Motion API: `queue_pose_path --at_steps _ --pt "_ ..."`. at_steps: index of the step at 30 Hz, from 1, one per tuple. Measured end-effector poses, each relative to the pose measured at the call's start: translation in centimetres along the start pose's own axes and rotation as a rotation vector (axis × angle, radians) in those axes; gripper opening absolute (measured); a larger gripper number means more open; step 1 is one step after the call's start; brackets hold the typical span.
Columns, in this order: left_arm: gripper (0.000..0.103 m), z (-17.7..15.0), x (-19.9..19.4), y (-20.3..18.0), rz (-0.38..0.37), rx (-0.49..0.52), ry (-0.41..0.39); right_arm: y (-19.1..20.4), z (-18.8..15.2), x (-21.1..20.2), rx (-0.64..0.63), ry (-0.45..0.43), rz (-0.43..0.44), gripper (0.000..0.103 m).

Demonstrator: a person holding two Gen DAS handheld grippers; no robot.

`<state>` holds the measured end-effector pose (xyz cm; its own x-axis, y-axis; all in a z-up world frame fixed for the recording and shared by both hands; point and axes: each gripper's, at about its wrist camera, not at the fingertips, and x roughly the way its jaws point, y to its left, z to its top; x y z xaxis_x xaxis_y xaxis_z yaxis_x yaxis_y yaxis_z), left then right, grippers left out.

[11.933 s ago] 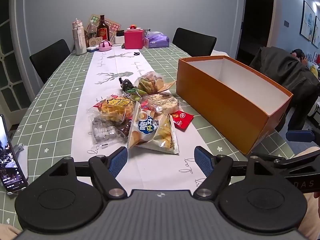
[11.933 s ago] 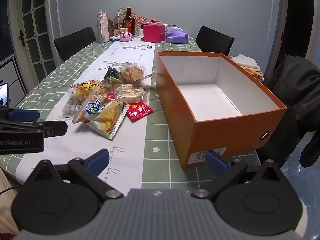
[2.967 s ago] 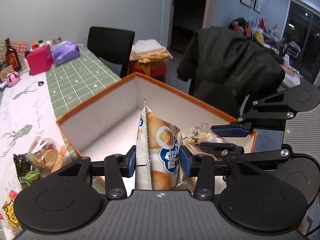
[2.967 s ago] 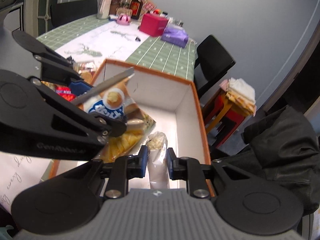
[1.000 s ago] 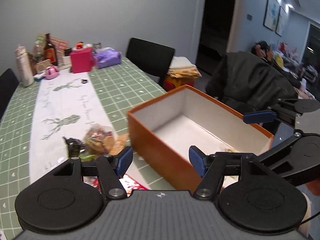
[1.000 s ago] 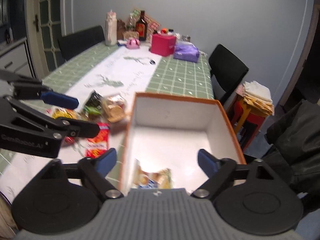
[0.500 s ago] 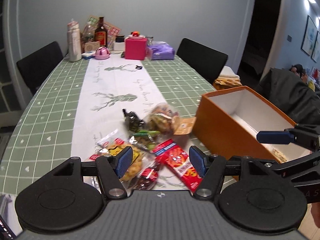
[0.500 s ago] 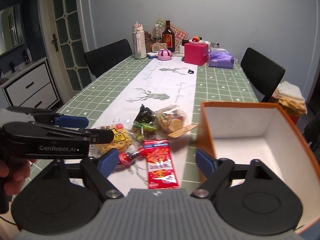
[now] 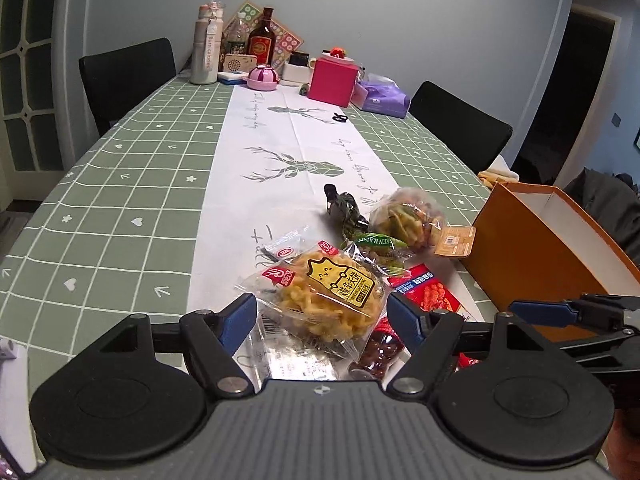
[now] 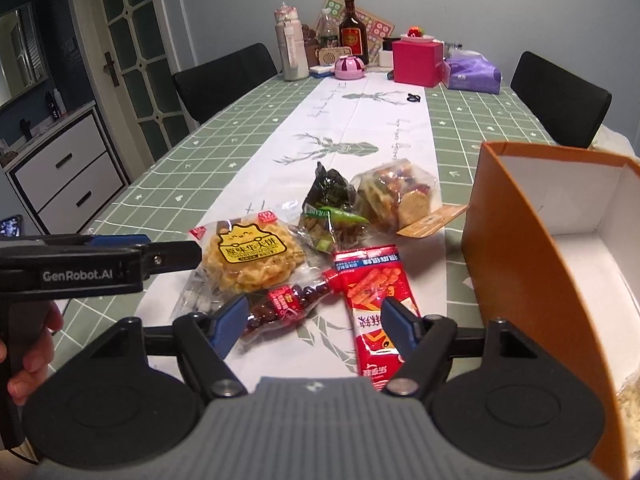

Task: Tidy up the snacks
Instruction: 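Grasp the yellow cookie pack with the left gripper while the right grasps the mixed-nut bag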

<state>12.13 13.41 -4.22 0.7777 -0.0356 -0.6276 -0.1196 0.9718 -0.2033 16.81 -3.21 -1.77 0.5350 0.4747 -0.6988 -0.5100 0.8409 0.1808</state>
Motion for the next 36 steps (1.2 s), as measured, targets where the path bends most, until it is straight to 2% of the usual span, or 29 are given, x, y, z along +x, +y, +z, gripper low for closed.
queue_pose_path --at_steps 4,9,14,17,24,30,33,35,36 --pt "0.088 0.1 1.6 0.7 -0.008 -0.09 0.034 -0.3 0.6 1.4 0.0 -0.006 -0.01 0.06" --pt "0.088 0.2 3.1 2.1 -0.014 -0.216 0.076 -0.7 2.2 3.8 -0.002 -0.019 -0.043 0.054" --pt "0.088 0.5 4.0 2.8 -0.018 -0.286 0.101 -0.5 3.0 7.0 -0.01 0.032 -0.031 0.035" --pt "0.088 0.6 4.7 3.0 -0.026 -0.309 0.119 -0.2 2.9 8.2 -0.007 0.055 -0.011 0.031" --pt "0.087 0.7 5.7 2.7 -0.014 -0.303 0.116 0.8 2.6 9.3 -0.038 0.077 0.022 0.028" --pt "0.073 0.9 6.0 2.2 0.022 -0.263 0.109 1.2 2.6 9.3 -0.05 0.08 0.048 0.025" --pt "0.073 1.0 6.1 2.3 0.022 -0.273 0.111 1.1 2.6 9.4 -0.041 0.092 0.09 0.016" --pt "0.073 1.1 6.3 2.2 0.03 -0.264 0.113 1.3 2.5 9.5 -0.048 0.101 0.105 0.015" --pt "0.068 1.2 6.3 2.1 0.035 -0.258 0.113 1.4 2.5 9.6 -0.052 0.102 0.109 0.015"
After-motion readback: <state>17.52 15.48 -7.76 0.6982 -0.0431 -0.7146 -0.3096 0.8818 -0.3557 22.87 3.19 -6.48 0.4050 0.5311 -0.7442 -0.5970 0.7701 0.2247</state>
